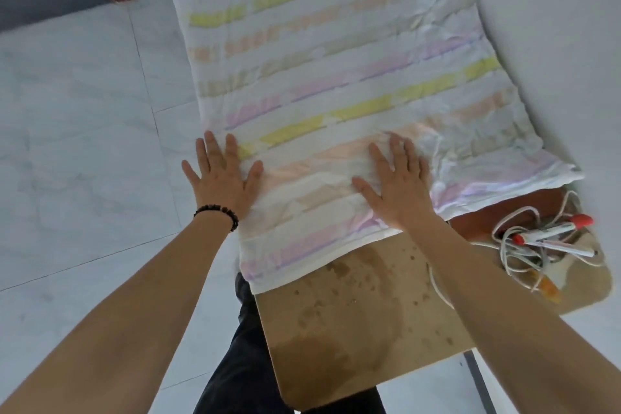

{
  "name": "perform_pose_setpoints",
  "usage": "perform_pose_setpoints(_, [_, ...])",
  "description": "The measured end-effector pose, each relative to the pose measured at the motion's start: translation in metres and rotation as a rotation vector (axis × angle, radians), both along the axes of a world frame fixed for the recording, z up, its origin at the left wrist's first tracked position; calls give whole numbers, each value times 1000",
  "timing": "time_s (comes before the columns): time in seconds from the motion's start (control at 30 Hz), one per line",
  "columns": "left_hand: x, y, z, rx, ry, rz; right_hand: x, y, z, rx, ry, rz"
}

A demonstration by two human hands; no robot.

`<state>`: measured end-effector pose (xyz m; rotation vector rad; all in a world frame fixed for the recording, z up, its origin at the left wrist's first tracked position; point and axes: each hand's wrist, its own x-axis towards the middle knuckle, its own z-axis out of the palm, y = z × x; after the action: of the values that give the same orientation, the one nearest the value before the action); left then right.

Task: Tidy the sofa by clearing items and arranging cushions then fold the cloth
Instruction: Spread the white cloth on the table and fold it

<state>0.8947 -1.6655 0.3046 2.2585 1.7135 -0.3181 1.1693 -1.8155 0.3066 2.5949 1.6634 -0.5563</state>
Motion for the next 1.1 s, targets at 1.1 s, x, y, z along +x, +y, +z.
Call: perform_pose_setpoints(1.1, [195, 251, 4, 365, -176, -339, 152, 151, 14, 142, -200, -557])
